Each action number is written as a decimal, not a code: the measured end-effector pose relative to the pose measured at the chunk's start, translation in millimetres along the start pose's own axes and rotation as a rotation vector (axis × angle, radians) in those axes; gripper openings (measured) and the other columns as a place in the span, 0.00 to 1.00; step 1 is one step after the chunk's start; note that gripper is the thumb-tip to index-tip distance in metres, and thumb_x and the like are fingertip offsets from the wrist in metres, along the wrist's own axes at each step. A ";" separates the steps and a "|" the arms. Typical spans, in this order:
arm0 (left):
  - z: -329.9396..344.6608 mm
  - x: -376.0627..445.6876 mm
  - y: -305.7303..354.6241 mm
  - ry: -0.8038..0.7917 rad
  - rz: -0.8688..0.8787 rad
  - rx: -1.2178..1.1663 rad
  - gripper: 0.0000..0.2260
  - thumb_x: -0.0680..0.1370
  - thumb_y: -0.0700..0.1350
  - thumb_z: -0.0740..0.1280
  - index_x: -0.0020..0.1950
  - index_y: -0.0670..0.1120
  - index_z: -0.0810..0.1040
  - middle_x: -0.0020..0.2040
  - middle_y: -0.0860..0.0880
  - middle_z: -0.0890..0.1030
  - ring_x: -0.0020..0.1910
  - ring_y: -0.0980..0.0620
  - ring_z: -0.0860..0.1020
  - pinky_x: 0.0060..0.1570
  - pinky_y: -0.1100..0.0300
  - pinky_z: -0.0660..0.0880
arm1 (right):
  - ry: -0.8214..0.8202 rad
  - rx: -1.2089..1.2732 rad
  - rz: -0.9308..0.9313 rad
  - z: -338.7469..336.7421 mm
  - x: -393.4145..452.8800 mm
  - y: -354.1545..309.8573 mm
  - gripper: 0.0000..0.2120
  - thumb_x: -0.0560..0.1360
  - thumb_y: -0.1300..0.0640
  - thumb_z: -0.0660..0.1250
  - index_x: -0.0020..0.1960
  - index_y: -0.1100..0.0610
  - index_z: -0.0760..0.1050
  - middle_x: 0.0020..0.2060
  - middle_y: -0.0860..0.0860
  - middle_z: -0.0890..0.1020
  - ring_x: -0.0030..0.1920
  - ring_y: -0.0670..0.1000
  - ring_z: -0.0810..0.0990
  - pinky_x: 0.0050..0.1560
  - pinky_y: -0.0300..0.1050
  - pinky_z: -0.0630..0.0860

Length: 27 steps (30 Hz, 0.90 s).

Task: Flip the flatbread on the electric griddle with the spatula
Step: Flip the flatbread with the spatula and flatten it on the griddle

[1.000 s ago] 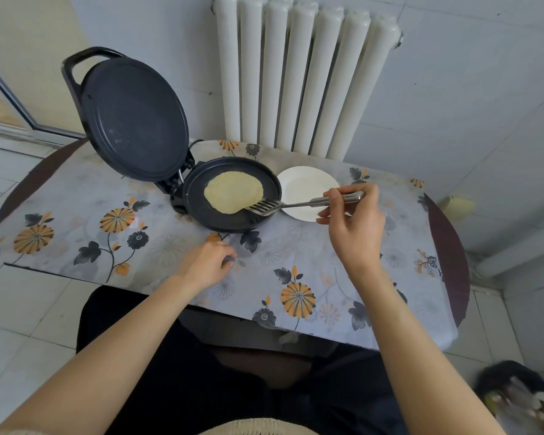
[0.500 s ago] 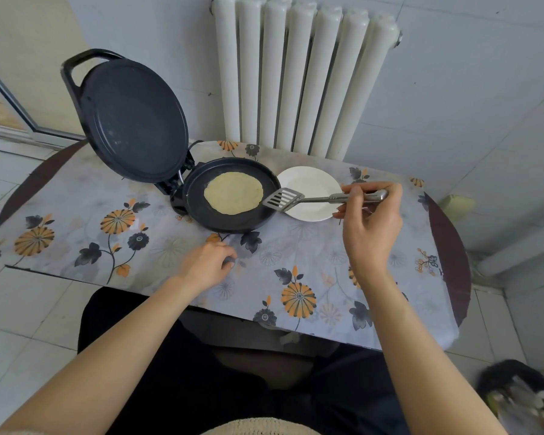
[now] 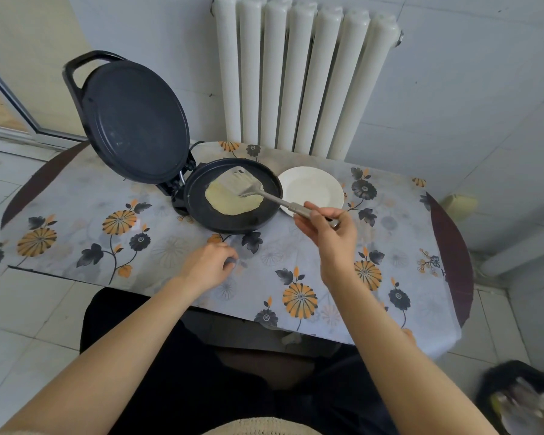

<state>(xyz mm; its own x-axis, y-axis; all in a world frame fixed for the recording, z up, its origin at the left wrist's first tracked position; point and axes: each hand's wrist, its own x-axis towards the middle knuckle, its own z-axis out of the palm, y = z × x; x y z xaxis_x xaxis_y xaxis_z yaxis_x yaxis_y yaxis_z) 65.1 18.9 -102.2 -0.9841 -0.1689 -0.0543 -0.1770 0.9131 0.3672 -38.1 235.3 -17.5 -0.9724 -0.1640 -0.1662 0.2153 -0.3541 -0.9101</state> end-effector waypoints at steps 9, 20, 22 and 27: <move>1.7 1.0 -2.4 0.004 0.021 -0.005 0.08 0.78 0.41 0.67 0.56 0.46 0.83 0.53 0.48 0.82 0.49 0.48 0.80 0.46 0.48 0.80 | -0.006 0.015 0.261 -24.9 6.7 22.0 0.10 0.81 0.73 0.64 0.46 0.60 0.70 0.54 0.65 0.85 0.51 0.65 0.87 0.50 0.53 0.86; 4.7 1.4 -3.8 0.036 0.017 0.004 0.07 0.78 0.42 0.68 0.54 0.46 0.83 0.52 0.48 0.83 0.48 0.48 0.80 0.42 0.53 0.79 | -0.178 -0.456 0.548 -9.1 24.0 14.6 0.13 0.85 0.57 0.61 0.51 0.66 0.77 0.39 0.58 0.86 0.22 0.46 0.70 0.19 0.36 0.65; 5.2 1.5 -4.2 0.041 0.010 0.003 0.07 0.77 0.42 0.68 0.53 0.47 0.83 0.52 0.48 0.83 0.48 0.48 0.80 0.40 0.54 0.78 | -0.194 -0.392 0.615 -6.7 25.2 16.2 0.13 0.86 0.59 0.59 0.50 0.67 0.75 0.36 0.59 0.84 0.21 0.46 0.68 0.18 0.35 0.62; 7.4 1.6 -5.1 0.055 0.017 -0.006 0.06 0.77 0.41 0.69 0.52 0.47 0.84 0.51 0.49 0.83 0.48 0.48 0.80 0.39 0.56 0.76 | -0.212 -0.534 0.570 -7.0 24.8 18.2 0.14 0.86 0.57 0.60 0.52 0.68 0.75 0.35 0.57 0.78 0.22 0.46 0.66 0.19 0.36 0.60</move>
<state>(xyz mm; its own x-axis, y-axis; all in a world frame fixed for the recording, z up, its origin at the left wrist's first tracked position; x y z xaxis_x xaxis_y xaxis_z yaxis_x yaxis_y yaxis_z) 64.4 16.7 -111.0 -0.9848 -0.1737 0.0028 -0.1602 0.9137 0.3736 -58.9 231.3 -40.9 -0.6765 -0.3765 -0.6330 0.5486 0.3158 -0.7742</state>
